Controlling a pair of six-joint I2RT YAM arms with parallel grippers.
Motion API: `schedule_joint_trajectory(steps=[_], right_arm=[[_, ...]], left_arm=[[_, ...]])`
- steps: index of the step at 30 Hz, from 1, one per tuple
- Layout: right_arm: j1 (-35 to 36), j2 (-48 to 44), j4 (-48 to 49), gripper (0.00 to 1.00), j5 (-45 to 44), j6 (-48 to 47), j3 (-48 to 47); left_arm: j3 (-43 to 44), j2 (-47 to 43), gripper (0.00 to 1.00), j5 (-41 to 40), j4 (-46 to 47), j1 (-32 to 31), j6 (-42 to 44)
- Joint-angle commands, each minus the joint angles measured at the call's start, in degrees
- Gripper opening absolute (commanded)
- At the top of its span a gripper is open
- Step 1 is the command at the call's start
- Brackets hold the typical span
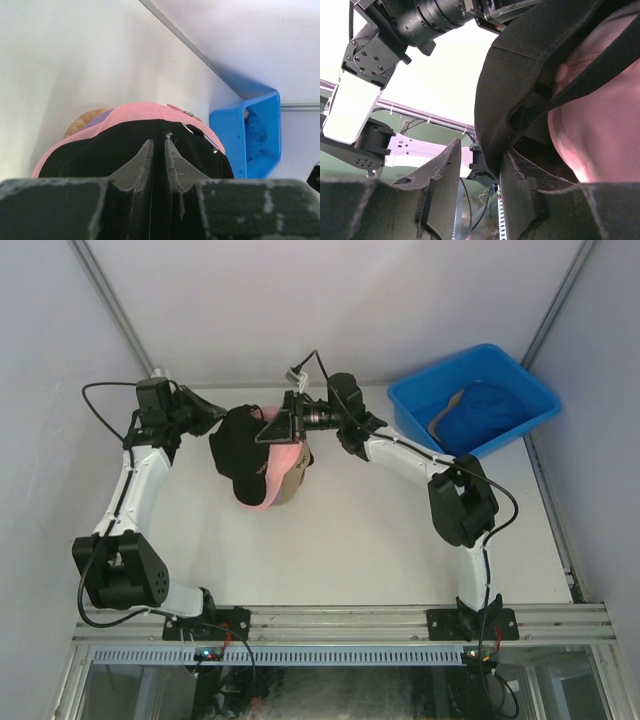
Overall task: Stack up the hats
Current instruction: Pick up the hat.
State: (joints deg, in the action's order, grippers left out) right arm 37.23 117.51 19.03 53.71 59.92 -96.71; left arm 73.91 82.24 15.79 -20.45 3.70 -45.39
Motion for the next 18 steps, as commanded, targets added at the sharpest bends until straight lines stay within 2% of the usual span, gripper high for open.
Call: schedule_joint_trajectory(steps=[1,4,8,12,18], right_arm=[[0.51,-4.26,1.16,0.35,0.22,-2.28,0.51],[0.85,-4.56,1.12,0.35,-0.39,-2.27,0.38],[1.37,-4.98,1.97,0.35,-1.00,-1.39,-0.04],[2.23,-5.16,2.85,0.35,-1.91,-0.33,-0.87],[3.71,-3.85,11.07,0.35,-3.53,7.32,-3.77]], left_arm=[[3.20,-0.25,0.18,1.61,0.50,-0.35,0.65],[2.76,-1.15,0.17,0.91,0.38,-0.33,0.84],[1.24,-5.16,0.17,-5.49,-2.02,0.30,1.59],[-4.76,-12.43,0.22,-10.08,-0.31,3.20,-3.23],[-12.96,-24.48,0.29,-17.36,1.72,4.86,-9.34]])
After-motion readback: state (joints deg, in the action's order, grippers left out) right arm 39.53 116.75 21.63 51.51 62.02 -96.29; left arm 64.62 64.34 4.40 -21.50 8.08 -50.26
